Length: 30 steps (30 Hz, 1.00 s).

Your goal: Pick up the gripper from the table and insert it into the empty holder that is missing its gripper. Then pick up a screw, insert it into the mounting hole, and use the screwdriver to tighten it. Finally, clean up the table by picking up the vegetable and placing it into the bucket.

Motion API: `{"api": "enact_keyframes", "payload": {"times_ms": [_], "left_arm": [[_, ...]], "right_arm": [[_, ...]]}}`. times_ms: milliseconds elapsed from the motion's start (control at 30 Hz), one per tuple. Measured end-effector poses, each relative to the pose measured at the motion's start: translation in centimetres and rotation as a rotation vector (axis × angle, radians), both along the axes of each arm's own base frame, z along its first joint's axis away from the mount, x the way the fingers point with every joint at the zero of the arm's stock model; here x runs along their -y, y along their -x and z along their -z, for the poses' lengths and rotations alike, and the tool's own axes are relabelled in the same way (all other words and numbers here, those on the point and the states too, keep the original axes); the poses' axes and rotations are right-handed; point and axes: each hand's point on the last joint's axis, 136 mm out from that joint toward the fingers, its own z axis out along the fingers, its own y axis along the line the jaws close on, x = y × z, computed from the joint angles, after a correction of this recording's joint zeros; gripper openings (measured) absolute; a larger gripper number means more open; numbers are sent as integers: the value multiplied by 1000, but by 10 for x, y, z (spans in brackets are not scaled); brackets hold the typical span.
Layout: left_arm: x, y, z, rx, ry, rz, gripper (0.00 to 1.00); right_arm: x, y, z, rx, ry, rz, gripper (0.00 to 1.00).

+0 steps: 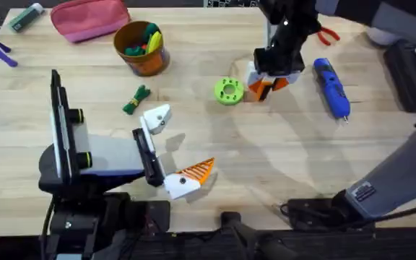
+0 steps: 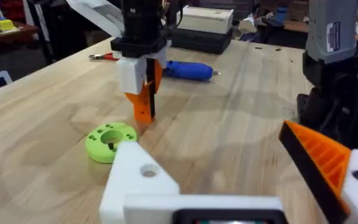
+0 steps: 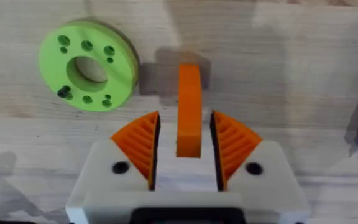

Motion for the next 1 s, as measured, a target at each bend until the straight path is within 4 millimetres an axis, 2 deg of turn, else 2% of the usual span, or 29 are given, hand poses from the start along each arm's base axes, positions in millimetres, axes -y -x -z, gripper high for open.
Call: {"api": "enact_keyframes", "payload": {"times_ms": [367,500,1000], "left_arm": [[0,0,0,0,0,0,985],[0,0,0,0,0,0,985],[0,0,0,0,0,0,986]], "right_arm": [[3,8,11,-27,11,5,456],[2,6,11,-19,7,5,404],[1,2,-7,46,-15,5,400]]}}
